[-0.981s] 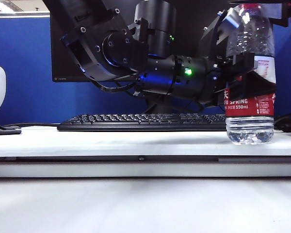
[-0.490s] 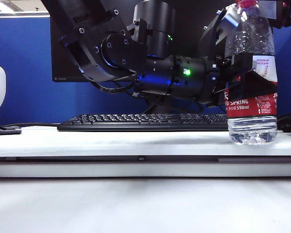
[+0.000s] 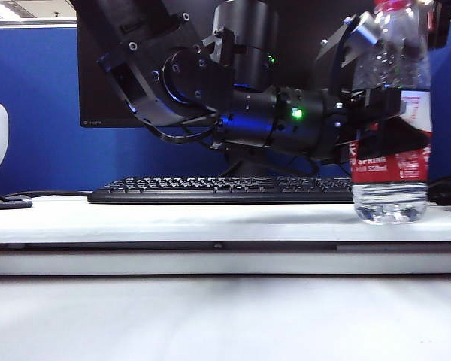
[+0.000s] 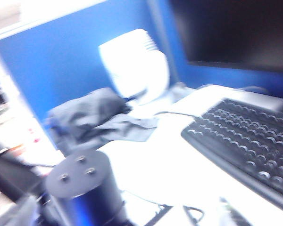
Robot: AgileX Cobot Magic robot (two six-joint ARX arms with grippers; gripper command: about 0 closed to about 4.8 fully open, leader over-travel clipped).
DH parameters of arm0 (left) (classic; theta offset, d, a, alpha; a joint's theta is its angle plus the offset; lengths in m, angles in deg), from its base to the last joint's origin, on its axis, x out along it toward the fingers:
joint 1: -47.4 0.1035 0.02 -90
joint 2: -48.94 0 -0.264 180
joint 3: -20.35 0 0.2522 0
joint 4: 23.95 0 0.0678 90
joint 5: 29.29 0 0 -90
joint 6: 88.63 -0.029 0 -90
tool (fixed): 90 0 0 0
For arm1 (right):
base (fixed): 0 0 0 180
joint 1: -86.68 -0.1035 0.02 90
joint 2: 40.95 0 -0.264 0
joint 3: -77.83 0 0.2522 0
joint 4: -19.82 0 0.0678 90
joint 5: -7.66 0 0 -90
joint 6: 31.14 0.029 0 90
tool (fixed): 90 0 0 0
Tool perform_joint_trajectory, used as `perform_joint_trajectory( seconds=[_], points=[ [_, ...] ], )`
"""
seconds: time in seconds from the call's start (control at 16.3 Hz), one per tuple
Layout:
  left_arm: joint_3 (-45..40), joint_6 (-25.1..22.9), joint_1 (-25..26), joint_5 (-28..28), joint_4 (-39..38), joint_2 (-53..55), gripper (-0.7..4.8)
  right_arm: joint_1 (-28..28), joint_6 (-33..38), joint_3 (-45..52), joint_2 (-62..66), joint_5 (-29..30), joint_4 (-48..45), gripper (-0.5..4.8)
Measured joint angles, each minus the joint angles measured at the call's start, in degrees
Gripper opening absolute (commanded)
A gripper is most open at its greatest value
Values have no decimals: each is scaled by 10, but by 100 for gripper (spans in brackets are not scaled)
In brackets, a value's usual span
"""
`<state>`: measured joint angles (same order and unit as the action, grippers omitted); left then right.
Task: Unscrew the cap from the plastic bottle on the table.
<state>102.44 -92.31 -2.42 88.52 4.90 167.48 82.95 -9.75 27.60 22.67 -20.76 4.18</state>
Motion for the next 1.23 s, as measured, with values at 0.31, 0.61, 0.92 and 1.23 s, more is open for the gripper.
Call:
perform_joint_trajectory(
  seconds=[0.31, 0.61, 0.92, 1.23],
  points=[
    [1, 7, 4, -33, 0, 0, 113, 37, -116, 0, -149, -233, 166, 479],
    [1, 7, 4, -34, 0, 0, 113, 11, -166, 0, -246, -376, 283, 479],
    [1, 7, 4, -34, 0, 0, 113, -134, -165, 1, -231, -494, 283, 479],
    [1, 7, 3, -33, 0, 0, 116, -177, -165, 1, -179, -534, 256, 383]
  ],
)
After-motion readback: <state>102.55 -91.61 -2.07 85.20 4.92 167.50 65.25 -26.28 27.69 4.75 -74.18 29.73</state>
